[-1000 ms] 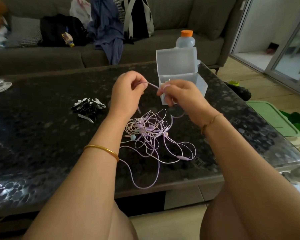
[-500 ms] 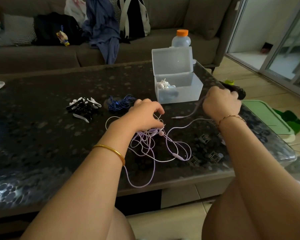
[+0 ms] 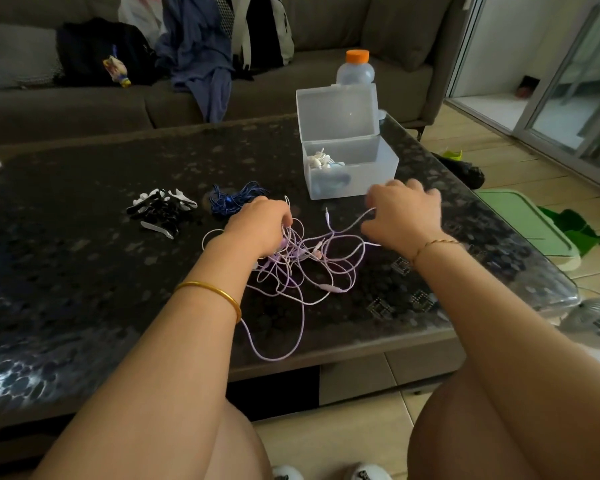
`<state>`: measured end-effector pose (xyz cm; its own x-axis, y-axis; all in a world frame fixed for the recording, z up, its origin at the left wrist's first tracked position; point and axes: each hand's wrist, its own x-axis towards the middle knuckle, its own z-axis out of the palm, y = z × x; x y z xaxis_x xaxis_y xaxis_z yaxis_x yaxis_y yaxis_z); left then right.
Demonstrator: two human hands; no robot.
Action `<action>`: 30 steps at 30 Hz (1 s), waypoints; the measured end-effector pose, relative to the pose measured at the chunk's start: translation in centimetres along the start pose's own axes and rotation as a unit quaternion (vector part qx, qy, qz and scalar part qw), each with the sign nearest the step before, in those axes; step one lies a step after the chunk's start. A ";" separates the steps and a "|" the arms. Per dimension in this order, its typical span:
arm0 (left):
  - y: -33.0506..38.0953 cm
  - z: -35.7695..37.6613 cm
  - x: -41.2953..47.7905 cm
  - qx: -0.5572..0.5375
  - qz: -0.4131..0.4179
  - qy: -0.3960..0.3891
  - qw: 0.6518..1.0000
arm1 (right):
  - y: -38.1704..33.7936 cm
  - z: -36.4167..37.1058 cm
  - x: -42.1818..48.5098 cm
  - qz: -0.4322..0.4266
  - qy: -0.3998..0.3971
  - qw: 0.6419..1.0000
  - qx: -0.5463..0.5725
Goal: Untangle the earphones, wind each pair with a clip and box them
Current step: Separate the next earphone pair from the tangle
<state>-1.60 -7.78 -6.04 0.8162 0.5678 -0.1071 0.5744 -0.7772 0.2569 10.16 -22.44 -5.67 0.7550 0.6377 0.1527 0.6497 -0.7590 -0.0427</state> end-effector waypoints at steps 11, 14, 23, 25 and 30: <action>0.4 0.1 -0.1 -0.028 0.024 0.013 0.999 | -4.0 1.3 -2.4 -0.249 -0.224 0.942 -0.017; 0.6 -0.2 -0.3 -0.048 0.025 0.017 0.998 | -4.0 1.2 -2.0 -0.251 -0.210 0.945 -0.018; 1.7 -1.2 -0.4 -0.139 0.052 0.019 0.989 | -1.9 -3.2 -0.3 0.130 -0.065 0.663 0.735; 2.1 -0.8 -0.5 -0.108 0.089 -0.030 0.990 | -1.8 -3.4 0.0 0.165 -0.076 0.544 0.819; 3.1 0.2 -0.4 -0.161 0.141 -0.095 0.972 | -1.4 -3.9 0.4 0.201 -0.076 0.316 0.924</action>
<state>-0.11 -10.47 -5.40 0.9530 0.2600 -0.1557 0.3009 -0.7518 0.5867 9.23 -21.62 -1.74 0.7135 0.6444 -0.2750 -0.6653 0.5001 -0.5543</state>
